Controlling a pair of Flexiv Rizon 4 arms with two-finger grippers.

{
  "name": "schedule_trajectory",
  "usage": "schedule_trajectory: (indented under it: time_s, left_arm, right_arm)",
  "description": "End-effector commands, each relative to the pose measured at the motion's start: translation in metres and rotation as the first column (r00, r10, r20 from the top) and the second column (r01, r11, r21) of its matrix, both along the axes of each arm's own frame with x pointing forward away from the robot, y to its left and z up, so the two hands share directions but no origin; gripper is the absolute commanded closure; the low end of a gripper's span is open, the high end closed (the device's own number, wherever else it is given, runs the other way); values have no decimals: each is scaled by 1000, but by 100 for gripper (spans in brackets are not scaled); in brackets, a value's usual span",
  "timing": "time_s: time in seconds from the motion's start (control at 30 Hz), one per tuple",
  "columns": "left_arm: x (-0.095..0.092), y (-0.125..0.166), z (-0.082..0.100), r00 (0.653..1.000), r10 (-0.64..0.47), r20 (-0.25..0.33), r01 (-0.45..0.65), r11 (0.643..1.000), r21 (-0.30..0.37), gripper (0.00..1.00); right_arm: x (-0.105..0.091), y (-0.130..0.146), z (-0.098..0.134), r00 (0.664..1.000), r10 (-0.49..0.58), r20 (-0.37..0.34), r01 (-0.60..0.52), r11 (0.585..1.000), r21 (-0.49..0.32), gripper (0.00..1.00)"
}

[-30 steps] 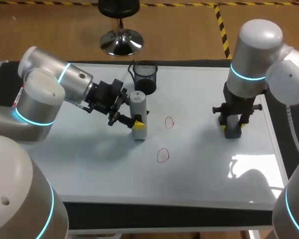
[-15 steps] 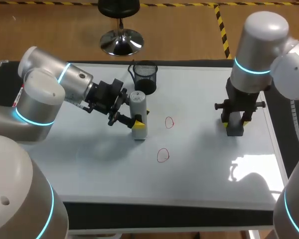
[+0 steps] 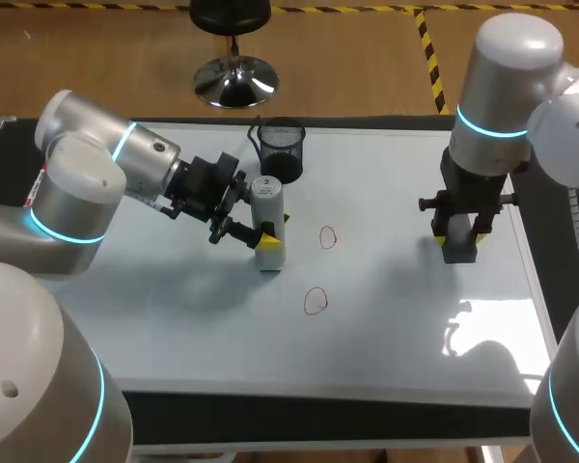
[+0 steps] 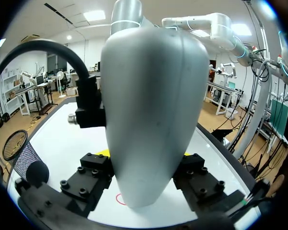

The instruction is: Pick up the inspection probe, press it on each red-marked spot on the whiteboard one by one, put down the probe, pick up the eraser, and wipe off all the red marks.

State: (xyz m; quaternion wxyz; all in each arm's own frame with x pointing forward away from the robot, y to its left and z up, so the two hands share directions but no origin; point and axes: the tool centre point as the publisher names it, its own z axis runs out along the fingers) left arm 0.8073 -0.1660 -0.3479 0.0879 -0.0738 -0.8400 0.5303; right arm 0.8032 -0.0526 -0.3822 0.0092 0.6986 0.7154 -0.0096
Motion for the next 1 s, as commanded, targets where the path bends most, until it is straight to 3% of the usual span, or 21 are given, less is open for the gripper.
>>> schedule_trajectory:
  time_s: [0.03, 0.33, 0.4, 1.0]
  left_arm:
    - [-4, 1, -12, 1000, 2, 0, -2, 1000, -3, 100]
    - [-7, -1, -7, 1000, -4, 2, 4, 1000, -1, 100]
    - [-9, 1, -4, 1000, -14, -9, 14, 999, -41, 100]
    - [-9, 24, 20, 1000, 14, 21, -14, 1000, 5, 100]
  right_arm:
    - [-1, -1, 1, 1000, 2, 1, -2, 1000, 2, 100]
    - [-1, -1, 1, 1000, 2, 1, -2, 1000, 2, 100]
    - [-1, -1, 1, 1000, 2, 1, -2, 1000, 2, 100]
    - [-1, -1, 1, 1000, 2, 1, -2, 1000, 2, 100]
